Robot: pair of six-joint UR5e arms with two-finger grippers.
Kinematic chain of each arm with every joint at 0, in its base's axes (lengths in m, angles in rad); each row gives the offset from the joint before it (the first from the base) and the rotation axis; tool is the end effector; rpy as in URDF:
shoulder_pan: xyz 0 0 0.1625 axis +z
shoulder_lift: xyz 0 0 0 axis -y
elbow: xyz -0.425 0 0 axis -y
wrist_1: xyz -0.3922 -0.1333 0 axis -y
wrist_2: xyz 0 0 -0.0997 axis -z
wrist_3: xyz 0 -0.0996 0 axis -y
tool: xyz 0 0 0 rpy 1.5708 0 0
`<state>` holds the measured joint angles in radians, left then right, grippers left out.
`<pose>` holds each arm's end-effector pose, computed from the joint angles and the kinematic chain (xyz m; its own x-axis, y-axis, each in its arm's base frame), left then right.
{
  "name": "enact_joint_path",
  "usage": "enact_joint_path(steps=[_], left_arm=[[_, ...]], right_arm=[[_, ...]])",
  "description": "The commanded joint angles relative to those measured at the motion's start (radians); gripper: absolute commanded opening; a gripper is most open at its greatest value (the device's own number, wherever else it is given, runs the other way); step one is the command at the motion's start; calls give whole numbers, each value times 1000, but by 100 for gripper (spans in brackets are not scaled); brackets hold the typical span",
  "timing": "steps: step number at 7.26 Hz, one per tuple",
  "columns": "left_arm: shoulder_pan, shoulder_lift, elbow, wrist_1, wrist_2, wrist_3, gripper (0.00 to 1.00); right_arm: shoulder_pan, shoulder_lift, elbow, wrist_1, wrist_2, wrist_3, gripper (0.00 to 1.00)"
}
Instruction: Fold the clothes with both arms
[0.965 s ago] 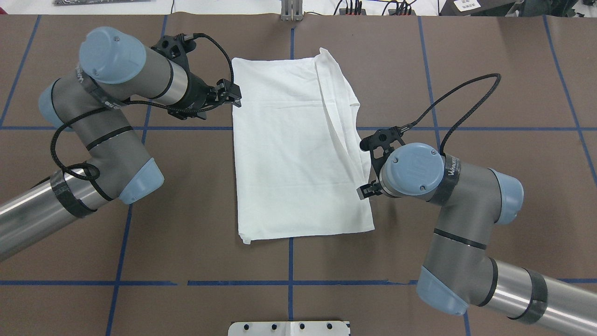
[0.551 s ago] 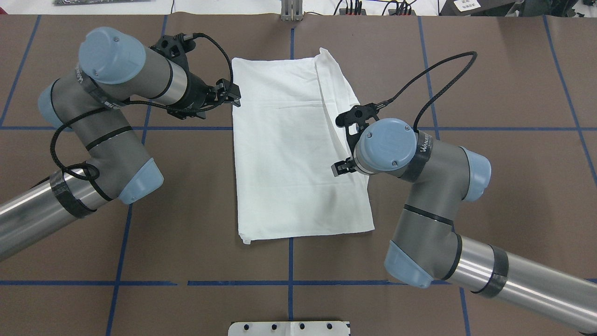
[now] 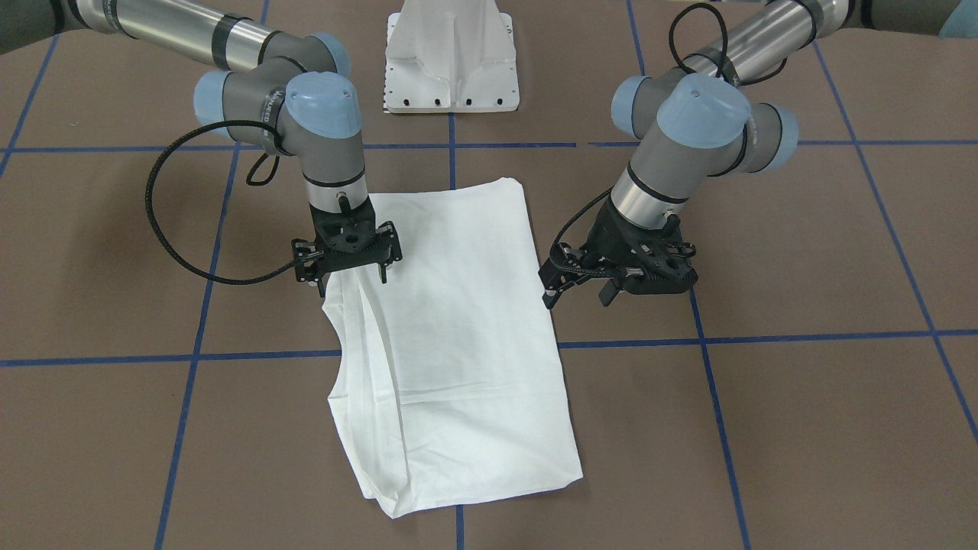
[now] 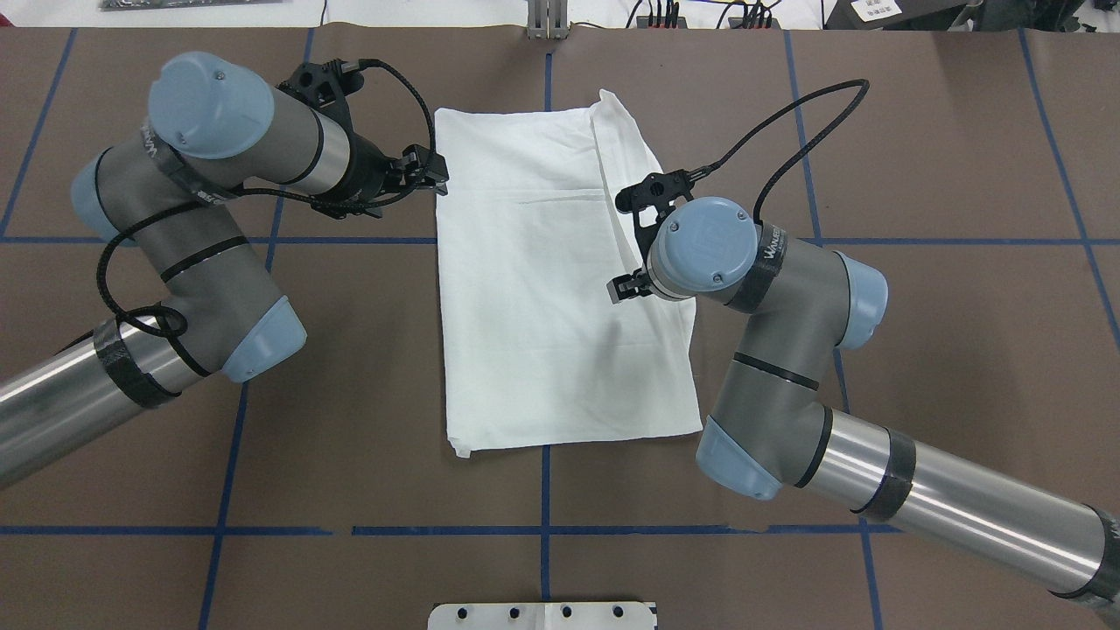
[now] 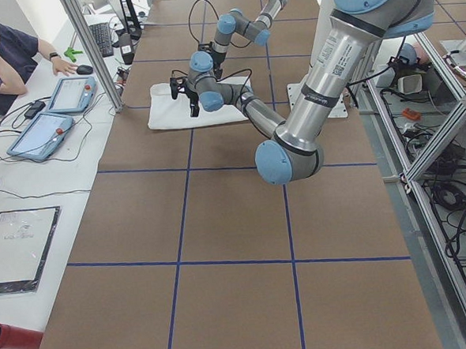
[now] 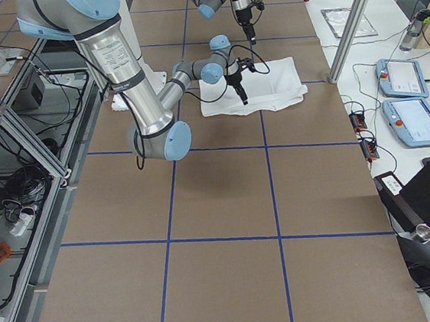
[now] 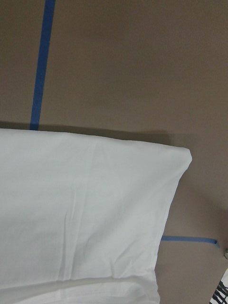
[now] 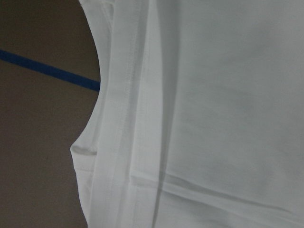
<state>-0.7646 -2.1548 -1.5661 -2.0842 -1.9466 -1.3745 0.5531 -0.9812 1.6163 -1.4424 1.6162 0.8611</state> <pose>0.4315 -0.5479 0.2565 0.4054 -0.1374 -0.9038 0.3362 0.9418 0.0076 -0.5219 -0.4736 0.2860 0.7908 -0.2767 0.5459 0.0227 0.9046 0.4257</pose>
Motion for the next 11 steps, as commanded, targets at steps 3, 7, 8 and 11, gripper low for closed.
enact_joint_path(steps=[3, 7, 8, 11], left_arm=[[-2, 6, 11, 6, 2, 3, 100], [-9, 6, 17, 4, 0, 28, 100], [-9, 4, 17, 4, 0, 28, 100], [-9, 6, 17, 6, 0, 28, 100]], right_arm=[[22, 12, -87, -1, 4, -82, 100], [39, 53, -92, 1, 8, -82, 100], [39, 100, -143, 4, 2, -82, 100], [39, 171, -303, 105, -2, -85, 100]])
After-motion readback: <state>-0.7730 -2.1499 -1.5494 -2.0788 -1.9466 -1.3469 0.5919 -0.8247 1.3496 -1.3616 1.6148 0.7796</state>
